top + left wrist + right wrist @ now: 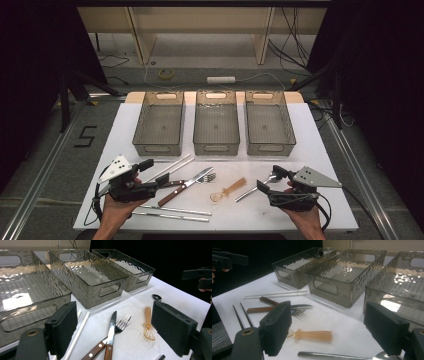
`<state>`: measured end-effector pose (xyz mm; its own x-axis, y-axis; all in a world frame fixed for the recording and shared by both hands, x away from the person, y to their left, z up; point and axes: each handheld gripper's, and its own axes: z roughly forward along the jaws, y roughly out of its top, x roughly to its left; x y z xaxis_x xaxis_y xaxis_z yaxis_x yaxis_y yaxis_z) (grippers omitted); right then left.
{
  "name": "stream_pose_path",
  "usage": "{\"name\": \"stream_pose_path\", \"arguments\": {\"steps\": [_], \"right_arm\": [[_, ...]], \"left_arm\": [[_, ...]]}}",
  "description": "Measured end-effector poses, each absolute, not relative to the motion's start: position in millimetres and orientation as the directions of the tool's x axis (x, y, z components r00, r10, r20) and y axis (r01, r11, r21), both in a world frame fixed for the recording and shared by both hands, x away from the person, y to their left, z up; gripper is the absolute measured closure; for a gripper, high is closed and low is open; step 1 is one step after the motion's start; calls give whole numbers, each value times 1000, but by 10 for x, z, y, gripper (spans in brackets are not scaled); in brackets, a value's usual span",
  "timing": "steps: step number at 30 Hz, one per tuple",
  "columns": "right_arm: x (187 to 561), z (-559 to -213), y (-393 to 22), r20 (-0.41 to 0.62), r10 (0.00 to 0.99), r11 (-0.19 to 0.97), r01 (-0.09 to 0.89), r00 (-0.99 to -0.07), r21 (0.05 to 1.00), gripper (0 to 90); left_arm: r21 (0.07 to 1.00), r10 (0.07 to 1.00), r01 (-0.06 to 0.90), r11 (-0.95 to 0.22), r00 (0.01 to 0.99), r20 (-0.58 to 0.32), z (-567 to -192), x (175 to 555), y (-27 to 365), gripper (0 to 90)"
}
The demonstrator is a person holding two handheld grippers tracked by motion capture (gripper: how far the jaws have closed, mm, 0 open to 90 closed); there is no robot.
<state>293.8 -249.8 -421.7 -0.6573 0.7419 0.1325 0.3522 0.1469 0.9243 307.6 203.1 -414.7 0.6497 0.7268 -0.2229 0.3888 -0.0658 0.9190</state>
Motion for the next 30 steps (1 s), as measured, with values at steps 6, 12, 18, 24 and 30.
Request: {"name": "stream_pose_path", "arguments": {"steps": [6,12,18,24,30], "right_arm": [[2945,-4221,-2502,144,742,138,359,-655,923,237],[2948,-4228,-2496,146,738,138,359,-659,923,238],[2964,-4238,-2490,145,741,144,366,-656,920,239],[2972,-4243,-2490,154,739,138,372,-656,918,241],[2975,-4245,-2470,153,734,146,375,-661,916,243]], "left_arm": [[905,730,417,-79,643,-232,-4142,3108,2011,215],[910,737,407,-81,638,-220,-4071,3160,2007,220],[890,755,437,-128,625,-198,-3981,3253,2025,242],[849,770,494,-187,611,-186,-3946,3387,2123,258],[784,780,563,-260,601,-173,-3957,3564,2214,325]]}}
